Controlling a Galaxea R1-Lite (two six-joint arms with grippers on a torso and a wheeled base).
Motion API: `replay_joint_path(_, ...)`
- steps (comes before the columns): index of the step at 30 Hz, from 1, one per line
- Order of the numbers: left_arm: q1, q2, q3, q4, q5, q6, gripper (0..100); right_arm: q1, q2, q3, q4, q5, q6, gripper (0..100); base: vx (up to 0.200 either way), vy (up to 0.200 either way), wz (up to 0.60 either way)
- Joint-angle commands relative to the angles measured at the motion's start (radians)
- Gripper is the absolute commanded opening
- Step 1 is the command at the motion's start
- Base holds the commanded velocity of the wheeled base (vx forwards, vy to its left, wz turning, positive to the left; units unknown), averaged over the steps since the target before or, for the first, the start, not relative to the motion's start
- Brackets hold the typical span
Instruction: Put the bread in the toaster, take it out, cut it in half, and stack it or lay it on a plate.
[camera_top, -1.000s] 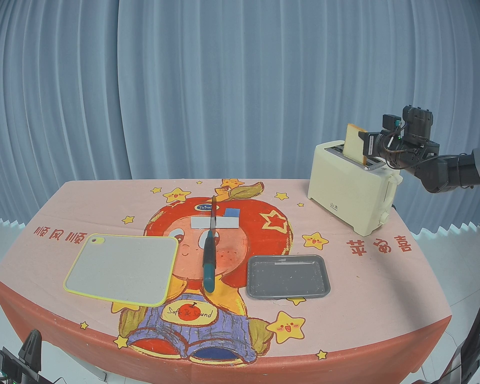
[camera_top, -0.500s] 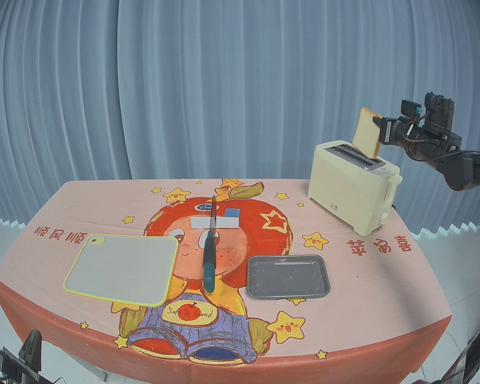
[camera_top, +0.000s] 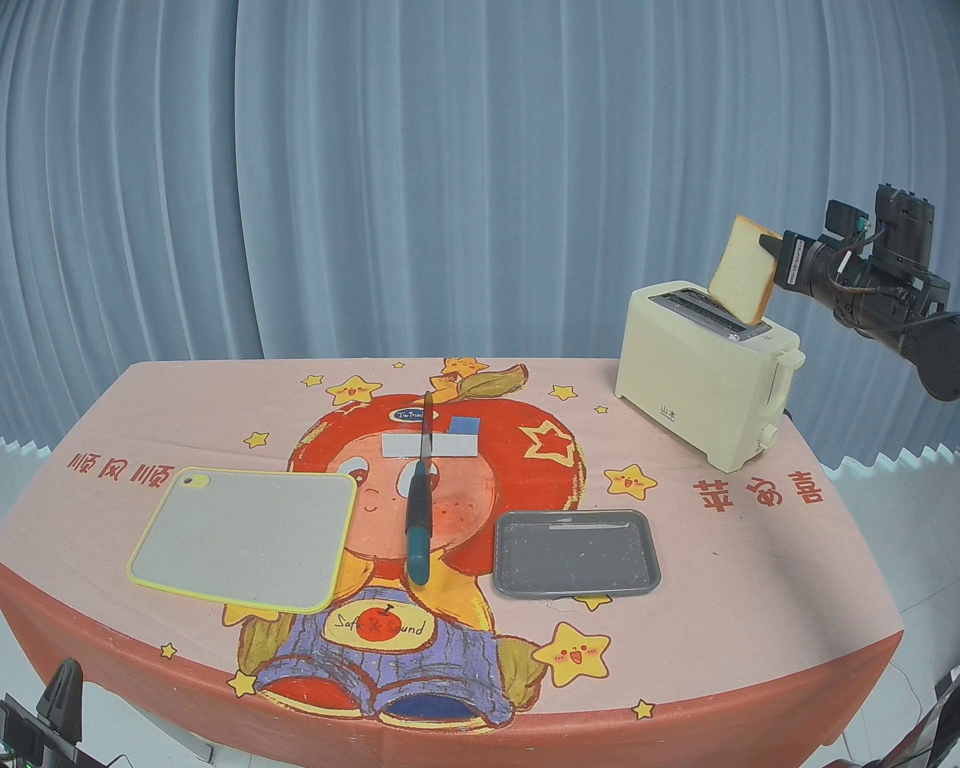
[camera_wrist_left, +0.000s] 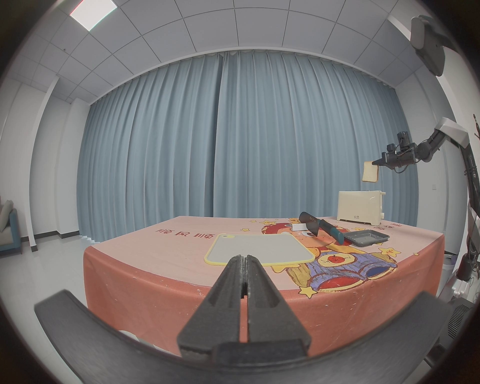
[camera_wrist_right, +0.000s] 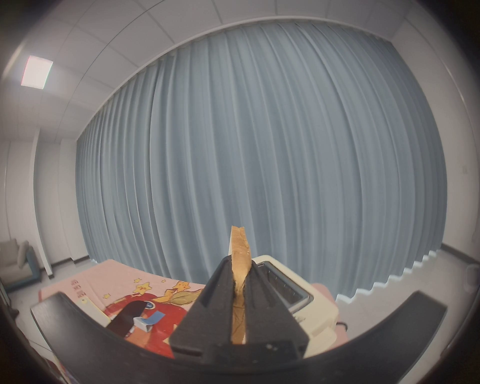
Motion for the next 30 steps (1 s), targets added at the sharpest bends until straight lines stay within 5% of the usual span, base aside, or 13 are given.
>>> replay_joint_path(1, 0.001, -0.016, 0.018, 0.000, -0.004, -0.004, 0, 0.011, -0.078, 0.080, -0.011, 0.013, 0.061, 0, 0.000, 0.000, 0.00)
replay_joint_path(23, 0.000, -0.016, 0.018, 0.000, -0.004, -0.001, 0, 0.037, -0.184, 0.531, -0.551, 0.020, 0.073, 0, 0.000, 0.000, 0.00)
replay_joint_path(30, 0.000, -0.016, 0.018, 0.000, -0.004, -0.001, 0, 0.046, -0.179, 0.562, -0.613, 0.020, 0.082, 0, 0.000, 0.000, 0.00)
